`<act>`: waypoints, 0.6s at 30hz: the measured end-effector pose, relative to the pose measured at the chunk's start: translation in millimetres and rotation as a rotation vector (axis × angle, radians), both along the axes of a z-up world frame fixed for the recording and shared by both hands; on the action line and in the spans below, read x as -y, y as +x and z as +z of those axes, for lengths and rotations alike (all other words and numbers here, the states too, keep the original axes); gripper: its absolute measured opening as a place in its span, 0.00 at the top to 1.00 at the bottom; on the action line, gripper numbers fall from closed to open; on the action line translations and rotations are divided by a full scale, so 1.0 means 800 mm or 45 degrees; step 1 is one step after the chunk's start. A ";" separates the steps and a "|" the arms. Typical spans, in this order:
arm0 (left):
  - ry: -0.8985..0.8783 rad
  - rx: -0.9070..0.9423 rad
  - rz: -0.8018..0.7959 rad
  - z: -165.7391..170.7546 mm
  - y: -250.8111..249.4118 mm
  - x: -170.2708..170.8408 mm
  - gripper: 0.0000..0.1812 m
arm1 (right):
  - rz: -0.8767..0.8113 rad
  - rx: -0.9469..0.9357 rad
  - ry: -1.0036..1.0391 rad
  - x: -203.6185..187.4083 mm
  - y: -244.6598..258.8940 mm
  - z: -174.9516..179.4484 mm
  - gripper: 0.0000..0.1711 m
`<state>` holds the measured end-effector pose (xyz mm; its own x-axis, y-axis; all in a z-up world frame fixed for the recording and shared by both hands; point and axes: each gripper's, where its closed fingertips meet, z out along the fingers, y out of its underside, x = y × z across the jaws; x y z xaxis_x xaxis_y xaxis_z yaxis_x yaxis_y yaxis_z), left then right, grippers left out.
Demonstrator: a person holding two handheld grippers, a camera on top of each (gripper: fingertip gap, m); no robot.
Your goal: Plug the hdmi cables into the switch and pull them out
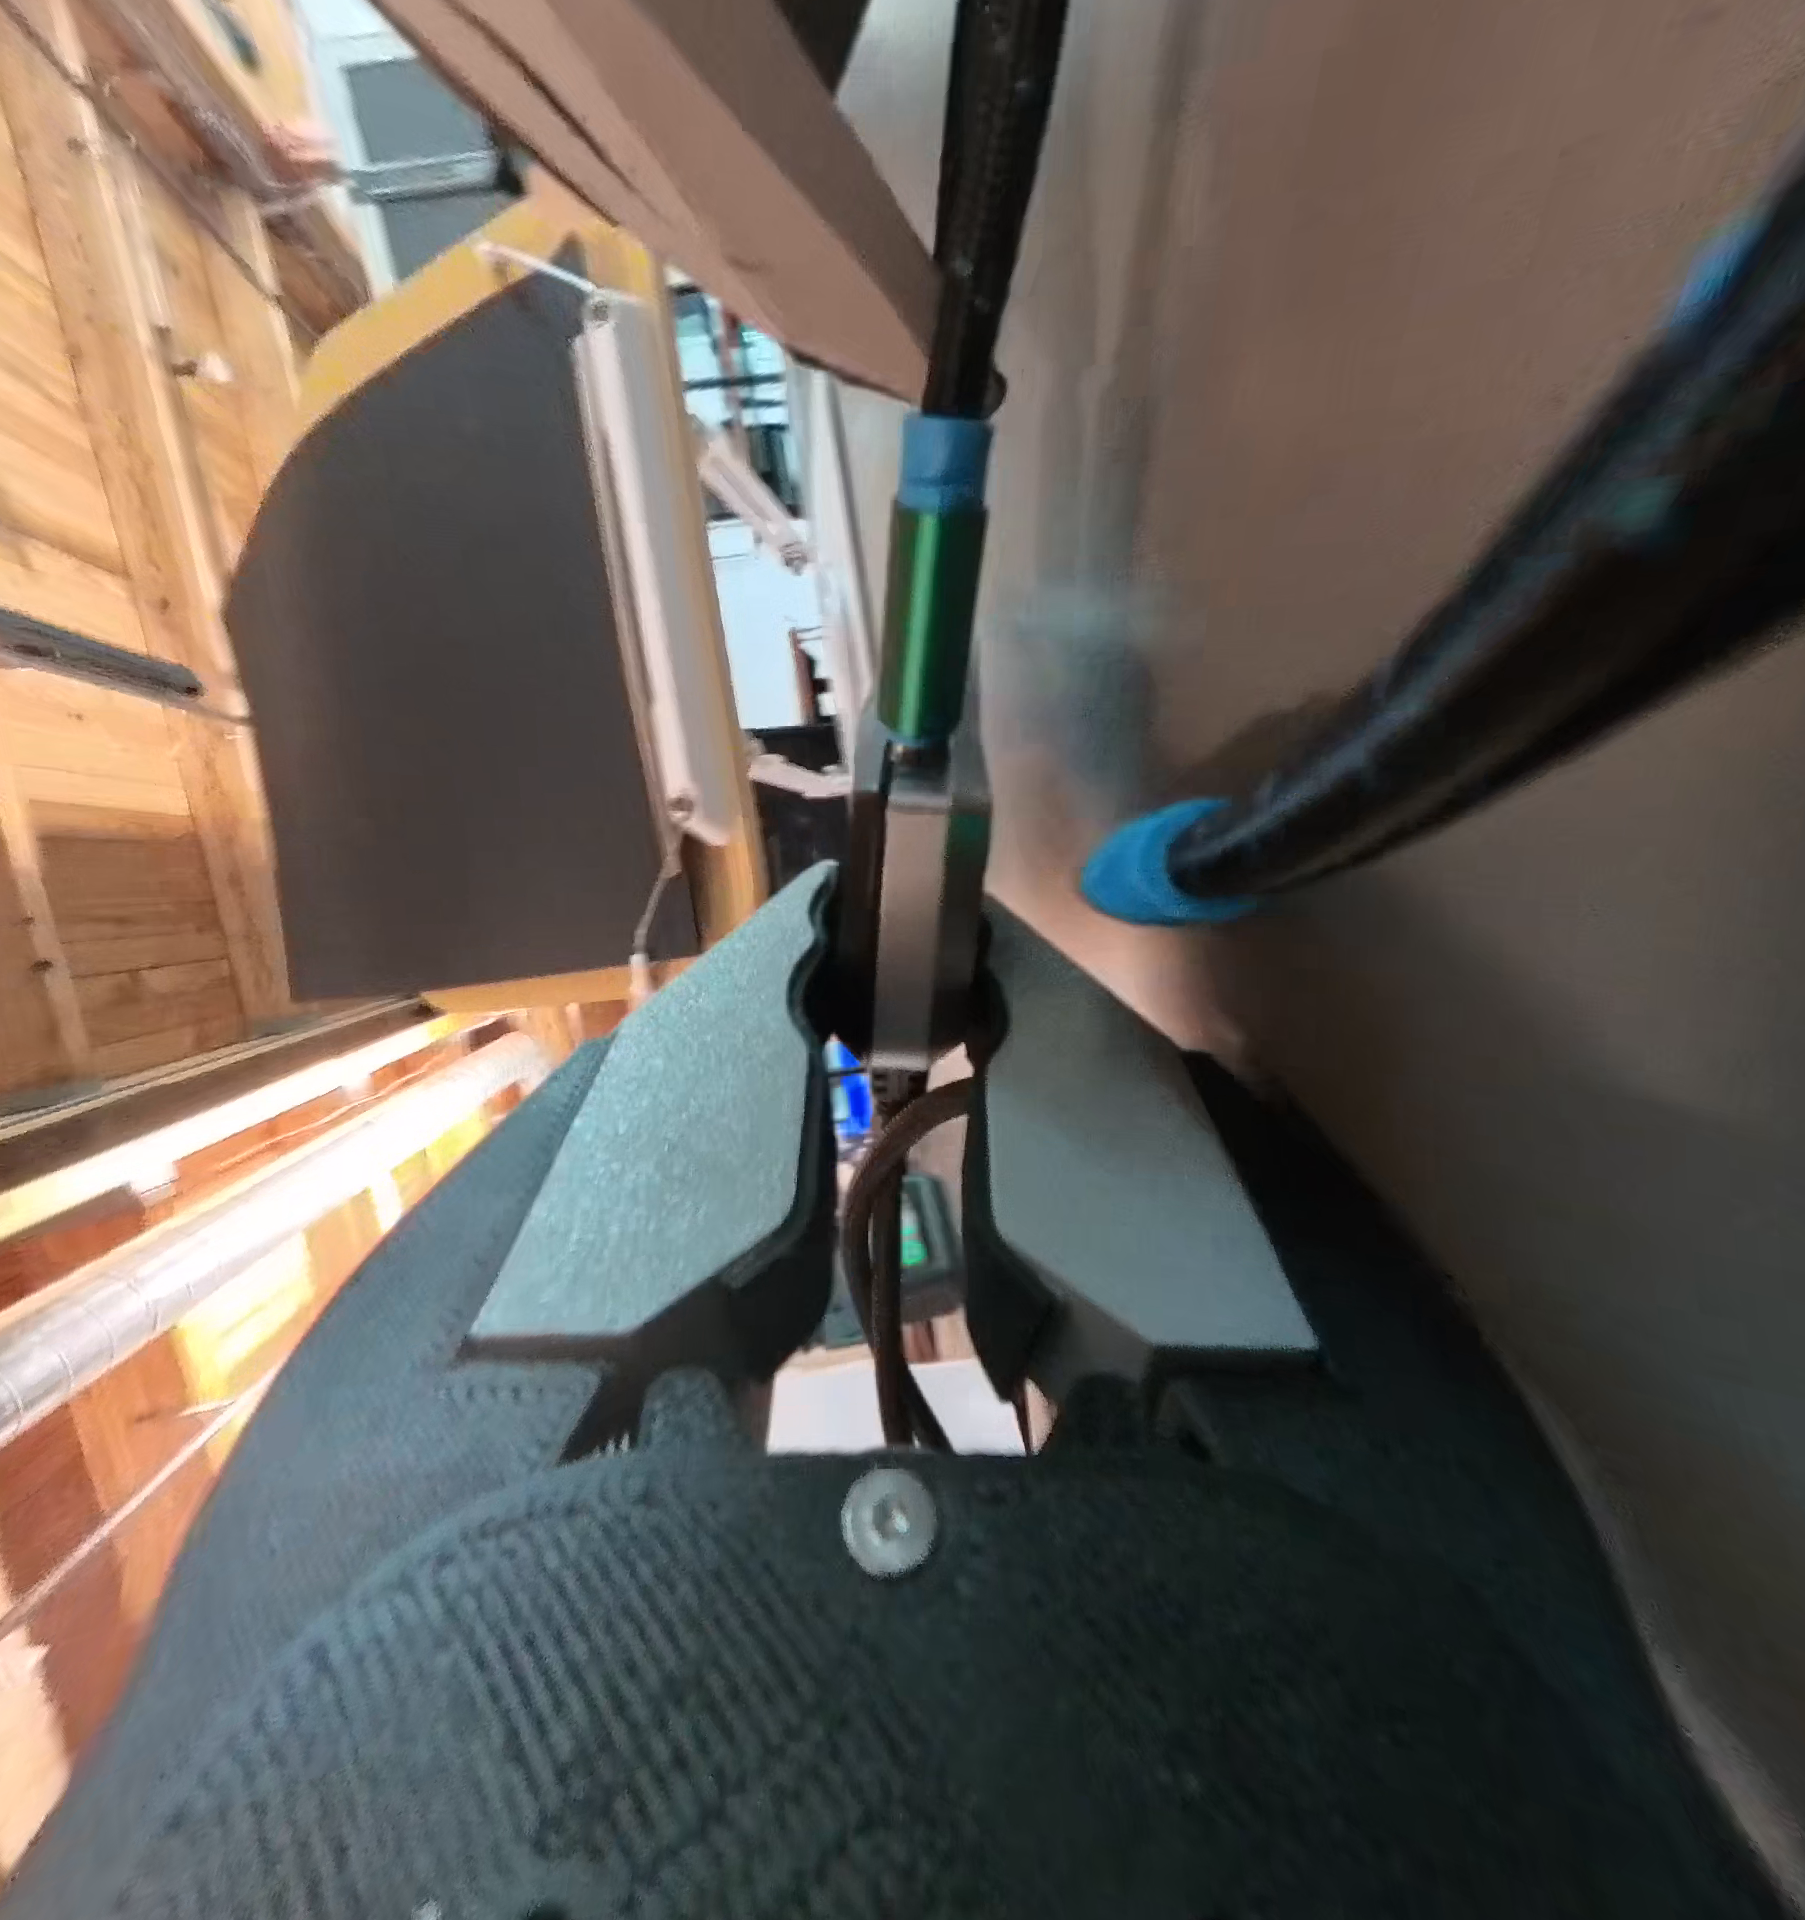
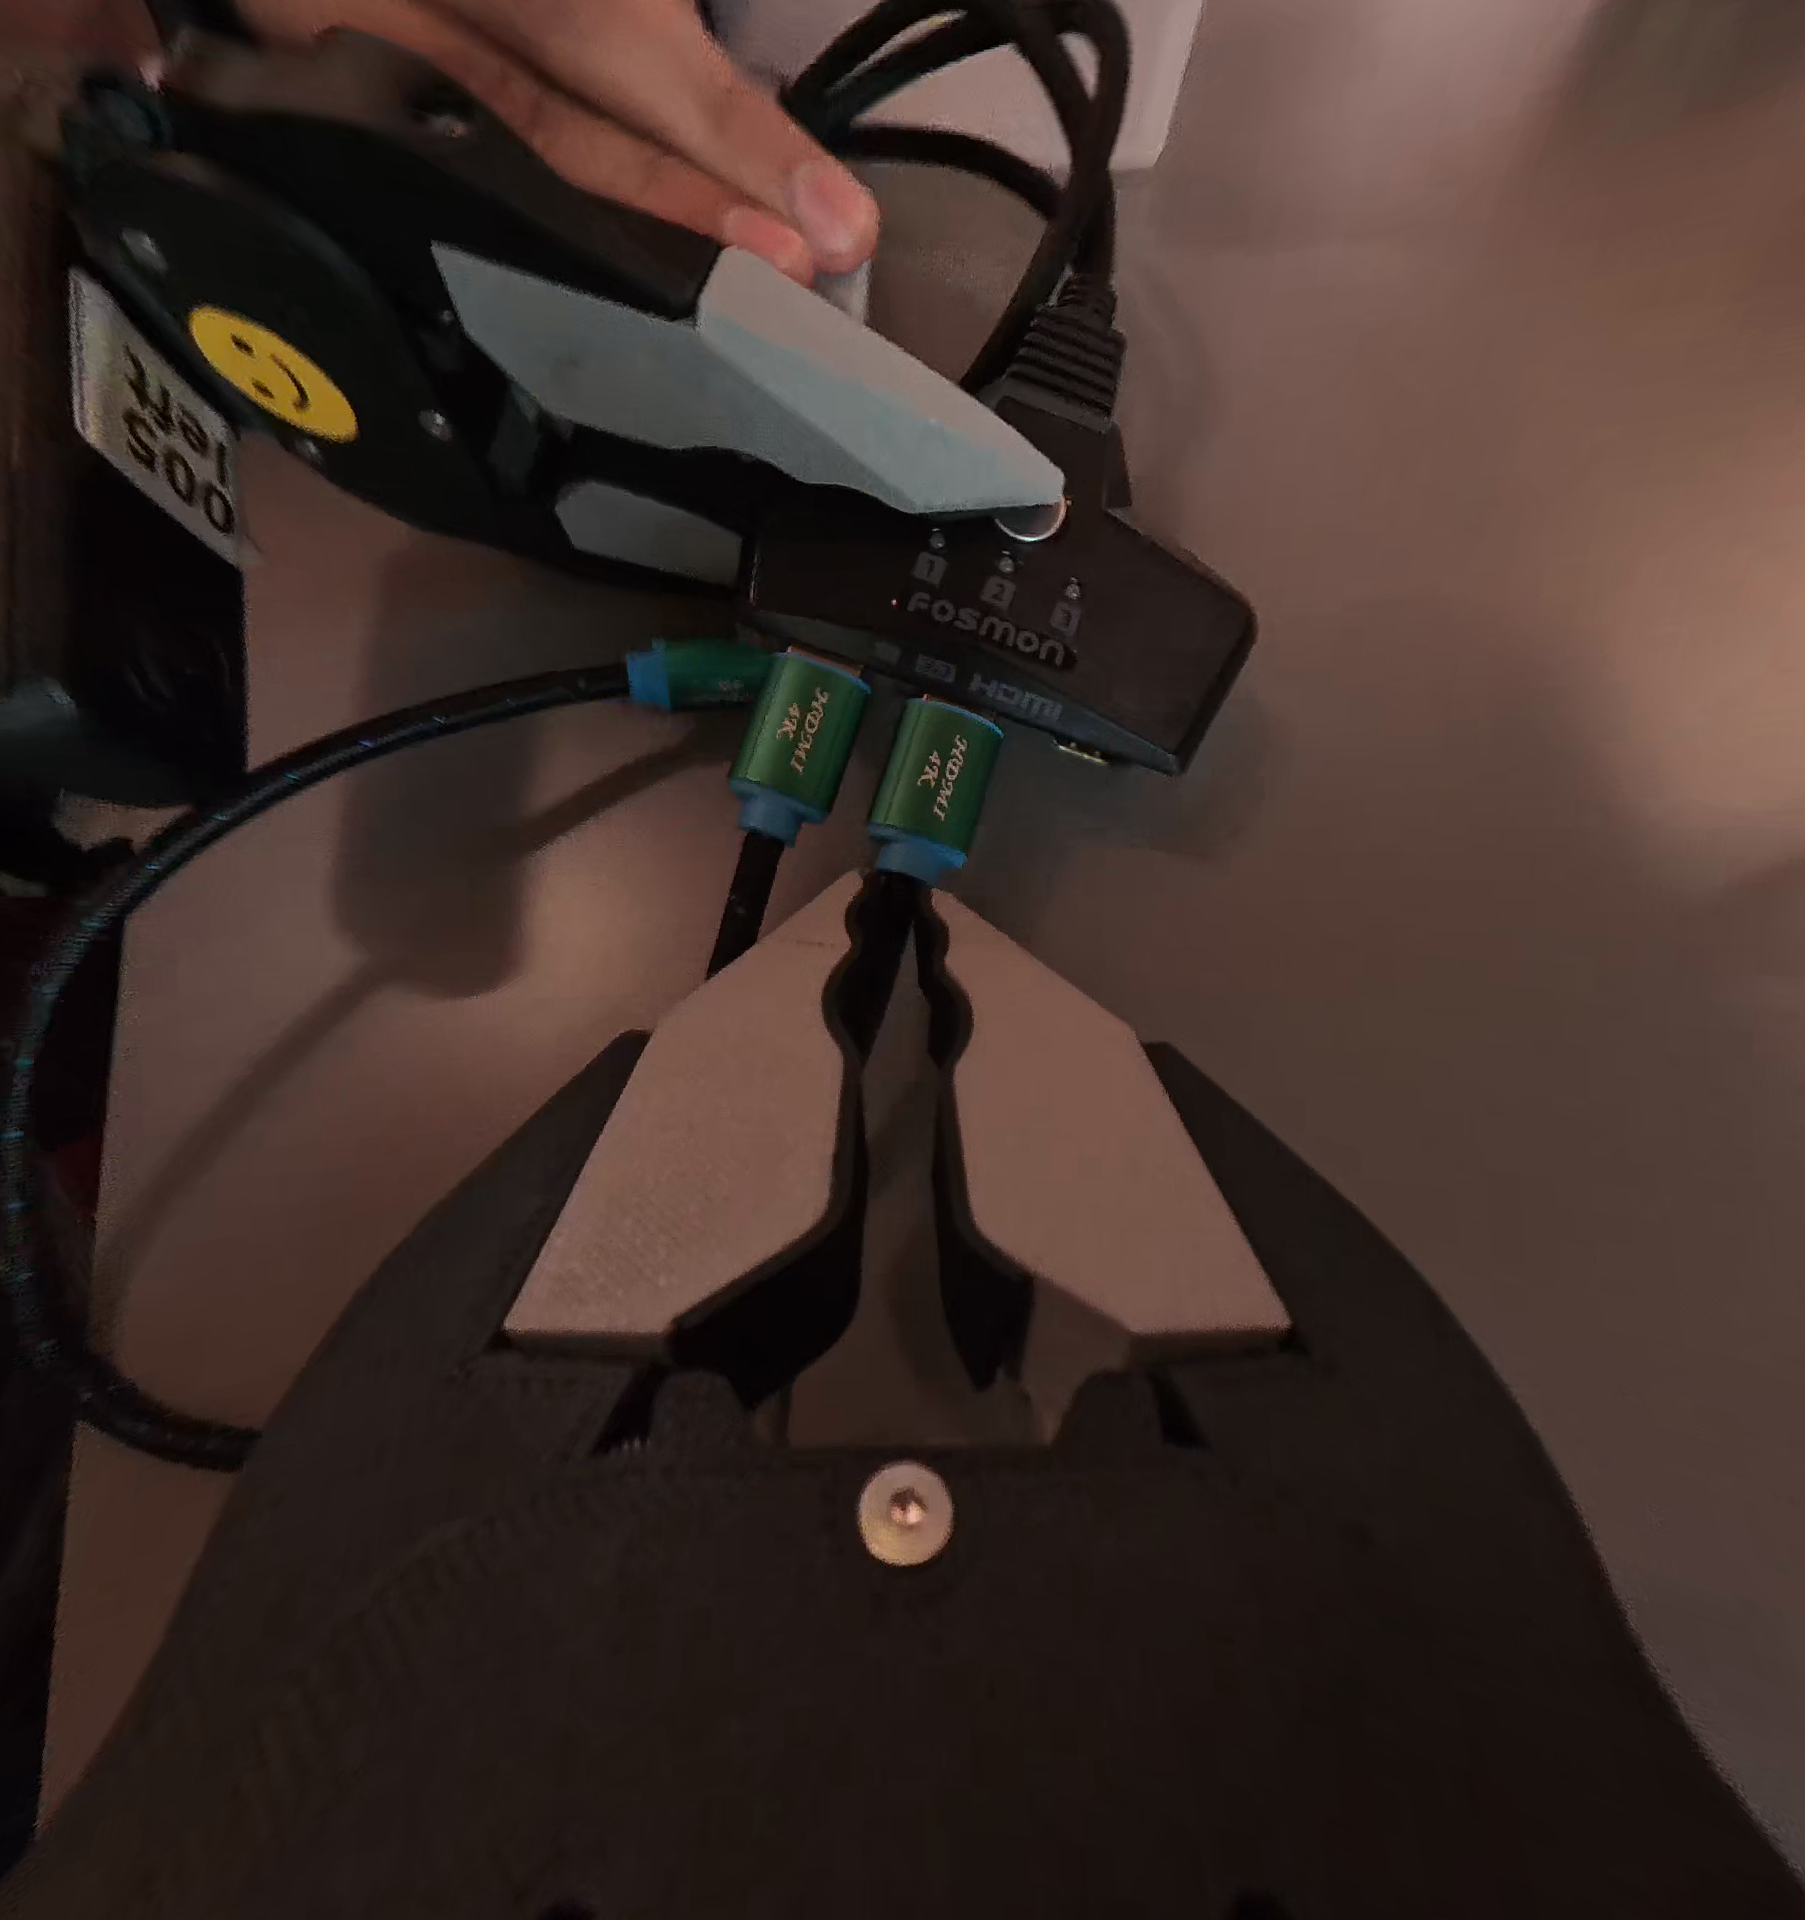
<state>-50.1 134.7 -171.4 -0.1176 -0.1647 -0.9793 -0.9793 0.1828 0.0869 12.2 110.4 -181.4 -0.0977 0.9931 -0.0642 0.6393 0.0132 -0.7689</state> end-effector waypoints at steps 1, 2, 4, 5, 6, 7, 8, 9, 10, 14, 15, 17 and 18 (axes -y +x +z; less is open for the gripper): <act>0.066 -0.011 -0.005 0.011 -0.002 -0.001 0.89 | -0.017 -0.040 -0.001 -0.002 -0.001 0.009 0.99; 0.125 -0.020 -0.014 0.022 -0.002 -0.001 0.89 | -0.032 -0.068 0.008 -0.003 0.000 0.019 0.98; 0.198 -0.065 0.000 0.037 -0.002 0.003 0.89 | -0.152 -0.104 0.097 -0.018 0.010 0.042 0.78; 0.211 -0.099 0.025 0.040 -0.004 0.002 0.89 | -0.187 -0.137 0.122 -0.019 0.016 0.056 0.72; 0.186 -0.123 0.073 0.040 -0.009 0.000 0.89 | -0.194 -0.178 0.112 -0.012 0.022 0.071 0.68; 0.138 -0.128 0.133 0.038 -0.014 -0.003 0.89 | -0.164 -0.221 0.077 0.003 0.026 0.086 0.61; 0.103 -0.111 0.178 0.040 -0.017 -0.004 0.89 | -0.116 -0.262 0.033 0.023 0.027 0.101 0.57; 0.073 -0.080 0.194 0.044 -0.015 -0.004 0.90 | -0.100 -0.281 0.015 0.039 0.027 0.112 0.60; 0.027 -0.038 0.205 0.048 -0.011 -0.001 0.90 | -0.125 -0.264 0.040 0.046 0.025 0.116 0.62; -0.221 0.125 0.221 0.055 0.022 0.014 0.89 | -0.238 -0.123 0.346 0.046 0.006 0.106 0.55; -0.284 0.150 0.208 0.055 0.032 0.021 0.89 | -0.258 -0.093 0.449 0.042 0.002 0.103 0.56; -0.356 0.186 0.183 0.059 0.046 0.033 0.89 | -0.250 0.015 0.618 0.039 -0.004 0.089 0.59; -0.359 0.192 0.167 0.062 0.050 0.037 0.89 | -0.230 0.068 0.694 0.038 -0.006 0.082 0.64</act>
